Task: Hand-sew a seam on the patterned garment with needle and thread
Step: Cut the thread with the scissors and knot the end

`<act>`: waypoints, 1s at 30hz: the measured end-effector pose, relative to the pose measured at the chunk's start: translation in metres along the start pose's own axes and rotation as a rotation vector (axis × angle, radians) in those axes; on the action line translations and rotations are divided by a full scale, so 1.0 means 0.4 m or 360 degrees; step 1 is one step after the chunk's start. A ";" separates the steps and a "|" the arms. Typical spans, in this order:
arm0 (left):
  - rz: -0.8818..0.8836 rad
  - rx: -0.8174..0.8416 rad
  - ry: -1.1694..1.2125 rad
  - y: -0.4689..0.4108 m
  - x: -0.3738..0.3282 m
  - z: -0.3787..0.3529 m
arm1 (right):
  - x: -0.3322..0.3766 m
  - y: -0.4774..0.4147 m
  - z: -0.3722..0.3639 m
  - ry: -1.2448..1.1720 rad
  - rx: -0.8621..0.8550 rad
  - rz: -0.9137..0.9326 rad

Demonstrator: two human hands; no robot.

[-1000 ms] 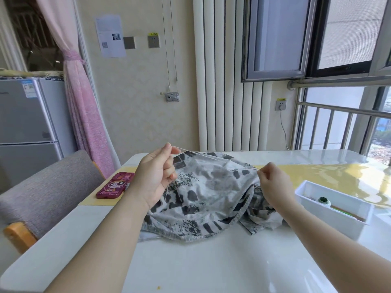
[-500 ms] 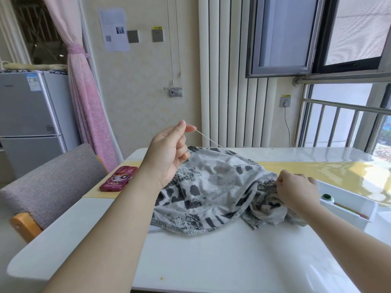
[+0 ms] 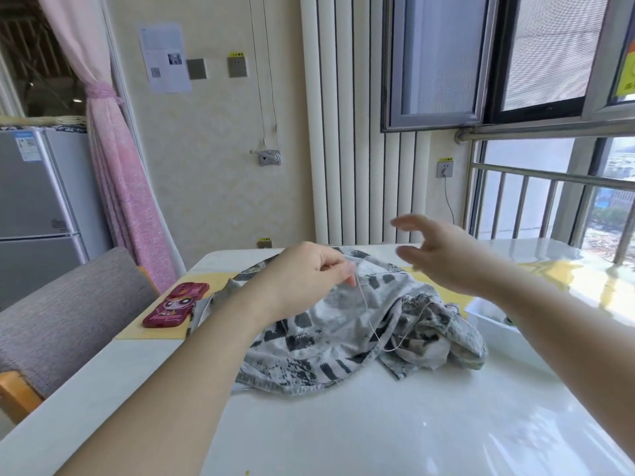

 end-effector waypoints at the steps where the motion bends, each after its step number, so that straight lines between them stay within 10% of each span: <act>1: -0.0005 0.0014 0.0002 0.000 -0.003 -0.004 | 0.040 0.012 0.006 -0.0495 0.0193 0.0039; 5: -0.0080 0.0004 0.0109 0.011 -0.008 0.000 | 0.103 0.053 -0.025 -0.1107 0.0876 0.0111; 18: -0.0068 -0.0291 0.0669 -0.022 0.041 0.018 | 0.023 0.037 0.060 -0.0357 -0.0243 0.0020; 26: 0.0070 -0.0776 0.2414 -0.039 -0.027 0.014 | -0.004 0.132 0.119 -0.0023 -0.0405 -0.0060; 30: 0.0124 -0.0933 0.2657 -0.017 -0.043 -0.003 | -0.011 0.188 0.162 0.0128 -0.0533 -0.0083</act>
Point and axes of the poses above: each hand's wrist, its own y-axis away from the middle knuckle, its own z-axis out of the back of the hand, x = y × z, the point moved 2 cm from there along -y, towards the middle knuckle, and after that the axes turned 9 degrees about y, right-handed, at the moved point
